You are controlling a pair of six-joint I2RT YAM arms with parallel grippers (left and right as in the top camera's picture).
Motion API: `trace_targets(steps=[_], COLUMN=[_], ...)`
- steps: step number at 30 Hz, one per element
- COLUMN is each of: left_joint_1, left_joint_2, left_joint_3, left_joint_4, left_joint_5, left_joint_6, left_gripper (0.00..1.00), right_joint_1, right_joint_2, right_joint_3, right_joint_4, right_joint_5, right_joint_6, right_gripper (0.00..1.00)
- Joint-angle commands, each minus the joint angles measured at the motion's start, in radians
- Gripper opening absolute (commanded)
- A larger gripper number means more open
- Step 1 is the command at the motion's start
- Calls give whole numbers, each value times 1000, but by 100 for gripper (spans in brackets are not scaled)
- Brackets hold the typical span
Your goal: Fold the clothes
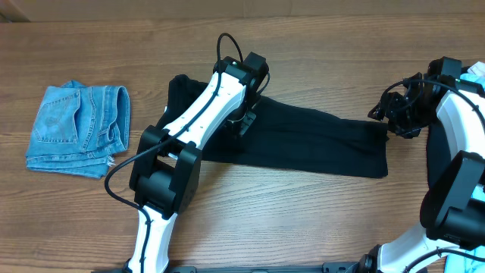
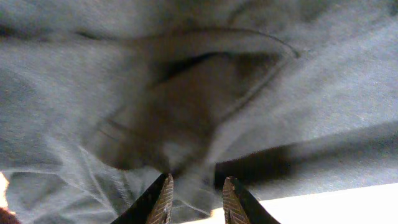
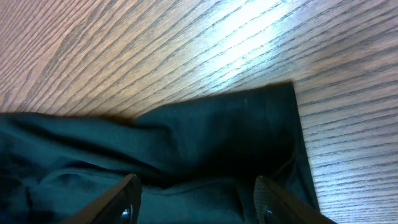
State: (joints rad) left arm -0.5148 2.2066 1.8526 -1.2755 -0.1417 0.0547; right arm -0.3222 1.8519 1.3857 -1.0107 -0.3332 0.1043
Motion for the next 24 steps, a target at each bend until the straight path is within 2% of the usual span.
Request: trace_targets(steps=[1,3,9,11,14,15,18,21,22,24], left_joint_1=[4,2,-2,4,3,2,-9,-25,-29,-29], left_joint_2=[-17,-18,-31,-25,-24,-24,-25,-34,-44,-55], left_joint_3=[10,14,31,25,13,13,14,40,55,69], left_joint_4=[20,2,10,13,15,12,5,-29,-37,-32], left_joint_5=[-48,-40,-48,-21,41,76,190,62,-21,-75], left_joint_6=[-2,-3,-2,-1,1,1,-2,-23,-28,5], left_gripper=[34,27,36,29,8,4,4,4,12,38], right_joint_1=[-6,-6,-6,-6,-6,-6,-6,-6,-6,-6], right_joint_2=[-34,-34,-34,-34,-34,-34,-34,-34,-34,-34], right_joint_3=[2,2,2,2,2,2,2,2,2,2], right_joint_4=[4,4,8,7,7,7,7,6,7,7], right_joint_5=[-5,-5,-5,-5,-5,-5,-5,-5,-5,-5], right_joint_6=[-1,-2,-1,-1,-1,-1,-1,-1,-1,-1], right_gripper=[62,62,62,62,62,62,61,61,62,61])
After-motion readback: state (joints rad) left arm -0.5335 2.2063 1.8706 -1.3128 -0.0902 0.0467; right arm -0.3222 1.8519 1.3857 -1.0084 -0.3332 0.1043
